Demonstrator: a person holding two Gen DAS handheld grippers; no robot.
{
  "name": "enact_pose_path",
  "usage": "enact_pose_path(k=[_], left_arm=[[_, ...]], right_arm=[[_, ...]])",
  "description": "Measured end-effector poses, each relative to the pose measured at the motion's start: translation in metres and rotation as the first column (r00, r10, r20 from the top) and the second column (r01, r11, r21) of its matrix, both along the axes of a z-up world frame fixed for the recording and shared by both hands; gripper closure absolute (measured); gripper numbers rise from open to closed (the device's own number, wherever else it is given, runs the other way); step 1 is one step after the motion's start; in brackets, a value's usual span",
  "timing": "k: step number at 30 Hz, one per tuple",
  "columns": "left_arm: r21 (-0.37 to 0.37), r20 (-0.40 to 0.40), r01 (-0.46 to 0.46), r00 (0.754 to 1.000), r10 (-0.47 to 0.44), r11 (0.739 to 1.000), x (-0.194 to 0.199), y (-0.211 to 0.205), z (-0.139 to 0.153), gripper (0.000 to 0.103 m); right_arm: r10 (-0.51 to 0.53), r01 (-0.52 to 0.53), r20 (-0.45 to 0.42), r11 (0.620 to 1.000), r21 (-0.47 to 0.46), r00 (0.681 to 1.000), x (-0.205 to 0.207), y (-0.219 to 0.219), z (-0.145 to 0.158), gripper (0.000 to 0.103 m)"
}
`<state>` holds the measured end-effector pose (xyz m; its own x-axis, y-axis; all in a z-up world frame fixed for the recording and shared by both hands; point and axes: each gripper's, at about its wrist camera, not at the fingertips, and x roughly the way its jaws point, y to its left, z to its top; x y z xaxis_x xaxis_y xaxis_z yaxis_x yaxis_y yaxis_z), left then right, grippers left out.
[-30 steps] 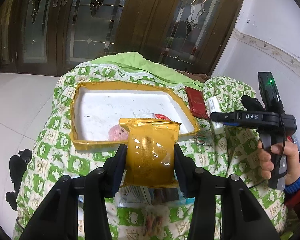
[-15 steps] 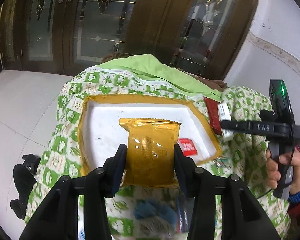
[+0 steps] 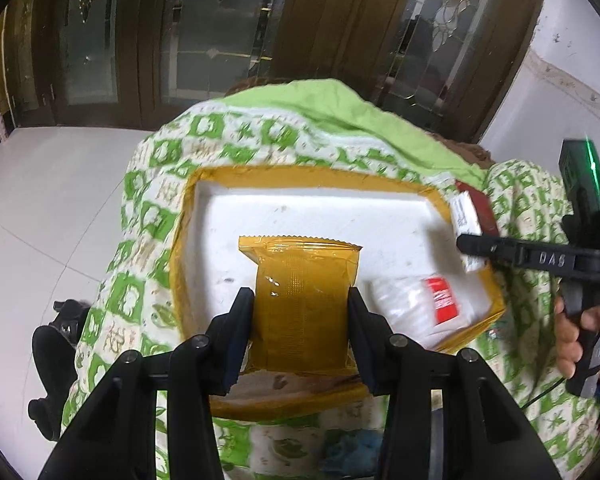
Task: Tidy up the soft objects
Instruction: 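Carry the yellow packet into the tray while right gripper carries the lemon-print tissue pack there, then open both grippers to release the yellow packet and tissue pack in the tray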
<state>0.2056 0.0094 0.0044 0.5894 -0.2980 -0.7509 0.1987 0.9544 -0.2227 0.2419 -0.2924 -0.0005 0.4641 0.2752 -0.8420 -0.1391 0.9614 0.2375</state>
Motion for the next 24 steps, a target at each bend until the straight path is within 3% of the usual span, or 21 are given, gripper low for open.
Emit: enact_pose_path(k=[6, 12, 17, 24], left_arm=[[0.021, -0.030, -0.015, 0.999, 0.016, 1.000, -0.002, 0.011, -0.018, 0.058], [0.113, -0.022, 0.023, 1.000, -0.021, 0.993, -0.006, -0.005, -0.023, 0.058], [0.114, -0.020, 0.019, 1.000, -0.017, 0.993, -0.008, -0.004, -0.023, 0.057], [0.071, 0.011, 0.007, 1.000, -0.008, 0.997, -0.014, -0.004, -0.015, 0.029]], right_arm=[[0.010, -0.010, -0.015, 0.999, -0.049, 1.000, 0.011, 0.007, -0.013, 0.048], [0.043, -0.047, -0.035, 0.989, -0.139, 0.998, 0.013, 0.015, -0.031, 0.048], [0.076, -0.078, -0.018, 0.970, -0.229, 0.997, 0.008, 0.026, -0.038, 0.048], [0.061, -0.055, 0.025, 0.980, -0.189, 0.998, -0.001, 0.022, -0.030, 0.045]])
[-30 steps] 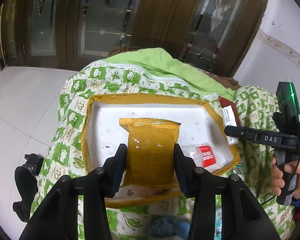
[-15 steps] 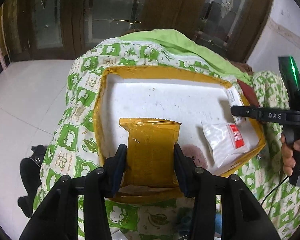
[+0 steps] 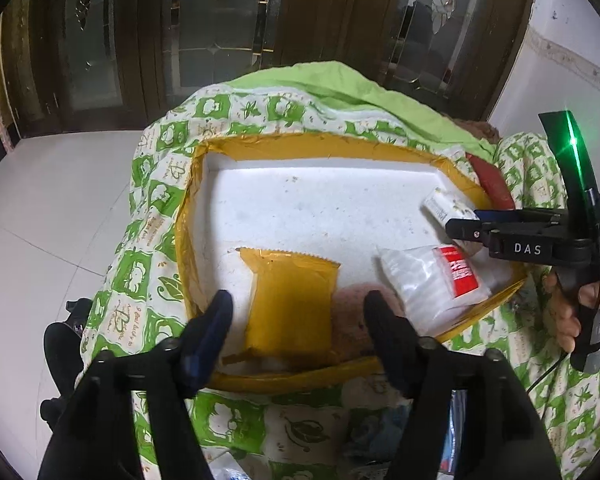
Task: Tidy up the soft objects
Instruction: 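Open both grippers to release the yellow packet and tissue pack in the tray, then withdraw both tools from the tray back over the bed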
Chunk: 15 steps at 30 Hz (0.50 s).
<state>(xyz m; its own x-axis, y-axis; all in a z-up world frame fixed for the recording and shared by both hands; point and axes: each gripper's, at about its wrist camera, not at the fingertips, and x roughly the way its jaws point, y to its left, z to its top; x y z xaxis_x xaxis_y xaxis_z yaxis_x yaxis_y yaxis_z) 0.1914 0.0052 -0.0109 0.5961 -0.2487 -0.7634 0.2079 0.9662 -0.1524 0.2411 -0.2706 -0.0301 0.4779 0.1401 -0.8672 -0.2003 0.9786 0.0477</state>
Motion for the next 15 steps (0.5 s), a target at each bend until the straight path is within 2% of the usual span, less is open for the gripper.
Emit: enact_pose_path(k=[6, 10, 15], left_arm=[[-0.058, 0.025, -0.022, 0.999, 0.024, 0.998, -0.013, 0.001, 0.008, 0.023], [-0.093, 0.059, -0.037, 0.997, 0.043, 0.995, -0.033, 0.000, 0.012, 0.016], [-0.104, 0.078, -0.033, 0.996, 0.041, 0.994, -0.060, -0.003, 0.013, 0.016]], right_arm=[[-0.028, 0.026, 0.031, 0.998, 0.065, 0.999, -0.014, -0.006, 0.015, 0.037], [-0.060, 0.055, 0.028, 0.986, 0.158, 0.998, -0.029, -0.014, 0.024, 0.031], [-0.085, 0.079, 0.012, 0.961, 0.264, 0.996, -0.052, -0.019, 0.031, 0.022]])
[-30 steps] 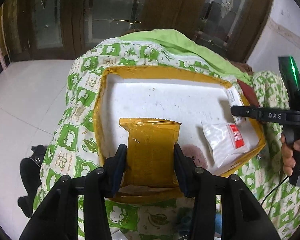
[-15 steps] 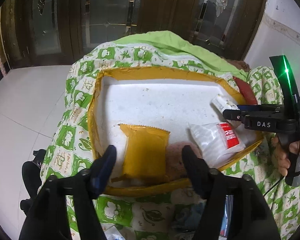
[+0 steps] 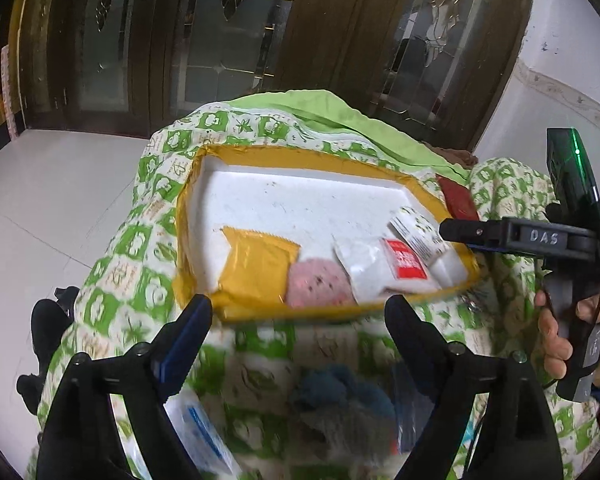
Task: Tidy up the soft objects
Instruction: 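Withdraw both tools from the tray back over the bed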
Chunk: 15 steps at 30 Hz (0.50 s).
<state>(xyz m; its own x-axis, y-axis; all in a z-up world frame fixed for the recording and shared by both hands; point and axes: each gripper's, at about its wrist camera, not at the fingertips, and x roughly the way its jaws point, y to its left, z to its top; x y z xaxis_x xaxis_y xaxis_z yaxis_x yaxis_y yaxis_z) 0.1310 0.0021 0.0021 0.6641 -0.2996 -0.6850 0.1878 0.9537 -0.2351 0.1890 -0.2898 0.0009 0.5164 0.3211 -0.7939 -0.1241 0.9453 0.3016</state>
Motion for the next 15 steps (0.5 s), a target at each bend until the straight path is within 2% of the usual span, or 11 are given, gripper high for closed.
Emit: enact_pose_path(k=[3, 10, 15], left_arm=[[-0.016, 0.009, 0.002, 1.000, -0.002, 1.000, -0.015, 0.000, 0.001, 0.015], [-0.070, 0.007, -0.014, 1.000, 0.014, 0.997, -0.050, 0.003, 0.000, 0.015], [-0.073, -0.003, -0.025, 1.000, 0.025, 0.997, -0.069, 0.004, -0.004, 0.015]], right_arm=[[0.008, -0.006, -0.032, 0.998, 0.065, 0.999, -0.021, -0.001, -0.003, 0.020], [0.048, -0.038, -0.078, 0.991, 0.127, 0.996, -0.065, 0.000, -0.013, 0.020], [0.060, -0.029, -0.145, 0.978, 0.209, 0.988, -0.097, -0.005, -0.027, 0.020]])
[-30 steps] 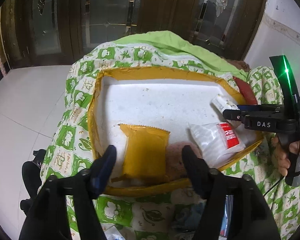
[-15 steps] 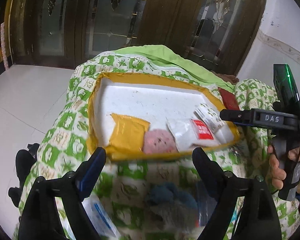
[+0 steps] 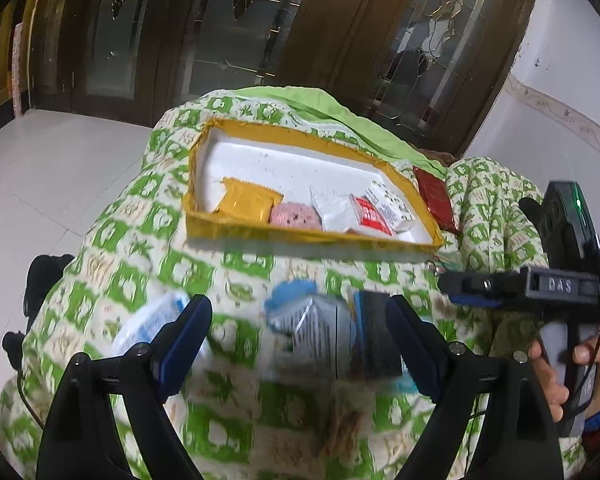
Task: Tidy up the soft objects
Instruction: 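Withdraw both tools from the tray back over the bed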
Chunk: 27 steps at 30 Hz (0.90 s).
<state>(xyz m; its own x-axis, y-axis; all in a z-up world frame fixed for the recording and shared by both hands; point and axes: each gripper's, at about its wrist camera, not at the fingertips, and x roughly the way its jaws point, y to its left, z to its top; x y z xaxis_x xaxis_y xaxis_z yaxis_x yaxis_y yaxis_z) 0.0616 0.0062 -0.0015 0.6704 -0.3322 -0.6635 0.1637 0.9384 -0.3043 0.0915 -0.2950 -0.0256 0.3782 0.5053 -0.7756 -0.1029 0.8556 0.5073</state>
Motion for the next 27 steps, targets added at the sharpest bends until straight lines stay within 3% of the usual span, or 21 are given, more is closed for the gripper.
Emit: enact_pose_path(k=[7, 16, 22, 27], left_arm=[[-0.010, 0.005, -0.018, 1.000, 0.018, 1.000, -0.026, 0.006, 0.003, 0.015], [-0.001, -0.011, -0.017, 1.000, 0.017, 1.000, -0.048, 0.009, 0.001, 0.015], [0.094, -0.023, 0.067, 0.998, -0.065, 0.993, -0.057, -0.019, -0.006, 0.015], [0.129, -0.059, 0.134, 0.990, -0.127, 0.982, -0.060, -0.040, -0.017, 0.015]], right_arm=[[0.028, -0.027, -0.029, 0.999, 0.021, 0.999, -0.046, 0.004, -0.011, 0.020], [0.019, -0.018, 0.006, 1.000, -0.025, 1.000, -0.063, 0.002, -0.010, 0.020], [0.006, -0.005, 0.009, 0.999, -0.044, 1.000, -0.062, 0.001, -0.011, 0.020], [0.010, -0.009, 0.009, 0.998, -0.063, 1.000, -0.062, 0.002, -0.012, 0.020]])
